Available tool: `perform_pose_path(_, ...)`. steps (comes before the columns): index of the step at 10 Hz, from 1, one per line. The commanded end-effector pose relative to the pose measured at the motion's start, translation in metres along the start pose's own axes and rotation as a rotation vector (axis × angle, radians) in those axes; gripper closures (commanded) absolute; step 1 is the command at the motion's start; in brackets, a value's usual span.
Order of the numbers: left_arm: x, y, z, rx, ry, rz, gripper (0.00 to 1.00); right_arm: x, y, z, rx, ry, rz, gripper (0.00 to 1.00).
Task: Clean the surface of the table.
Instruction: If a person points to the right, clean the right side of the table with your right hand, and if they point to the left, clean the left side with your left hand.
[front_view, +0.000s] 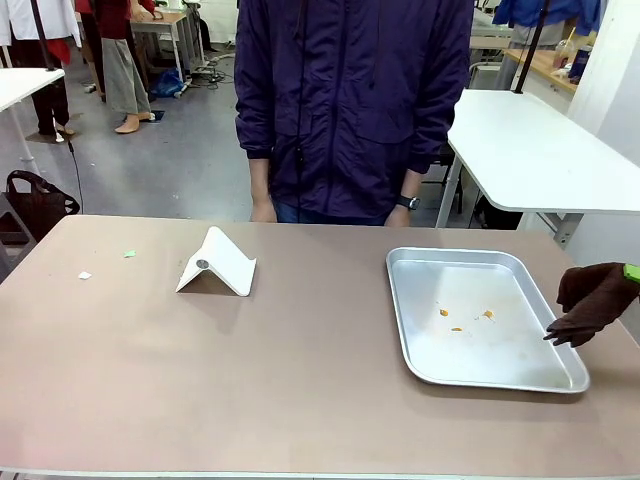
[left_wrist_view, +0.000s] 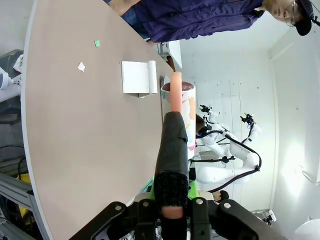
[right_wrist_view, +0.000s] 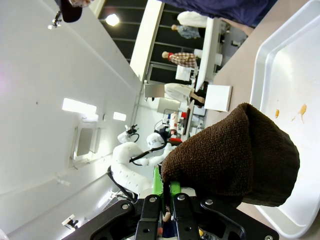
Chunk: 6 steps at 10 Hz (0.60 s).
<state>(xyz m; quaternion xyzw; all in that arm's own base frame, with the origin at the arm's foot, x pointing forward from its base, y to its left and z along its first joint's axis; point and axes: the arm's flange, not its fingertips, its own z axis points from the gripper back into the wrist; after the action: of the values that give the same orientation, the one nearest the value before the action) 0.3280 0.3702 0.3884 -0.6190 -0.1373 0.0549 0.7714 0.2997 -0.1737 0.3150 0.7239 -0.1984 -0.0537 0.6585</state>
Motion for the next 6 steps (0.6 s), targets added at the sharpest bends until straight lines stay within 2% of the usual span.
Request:
perform_pose_path(1,-0.002,-0.006,0.001,-0.003,0.0,-0.006,0.78,0.0,0.006,0.0,-0.004,0.0,-0.006,1.0)
perform_pose_path(2,0.0,0.0,0.0,0.0,0.0,0.0,0.78,0.0,0.006,0.0,-0.004,0.0,-0.006,1.0)
perform_pose_path(3,0.009,0.001,-0.015,0.09,-0.05,0.013,0.78,0.0,0.006,0.0,-0.004,0.0,-0.006,1.0)
perform_pose_path(6,0.032,0.004,-0.049,0.25,-0.06,0.064,0.78,0.0,0.006,0.0,-0.004,0.0,-0.006,1.0)
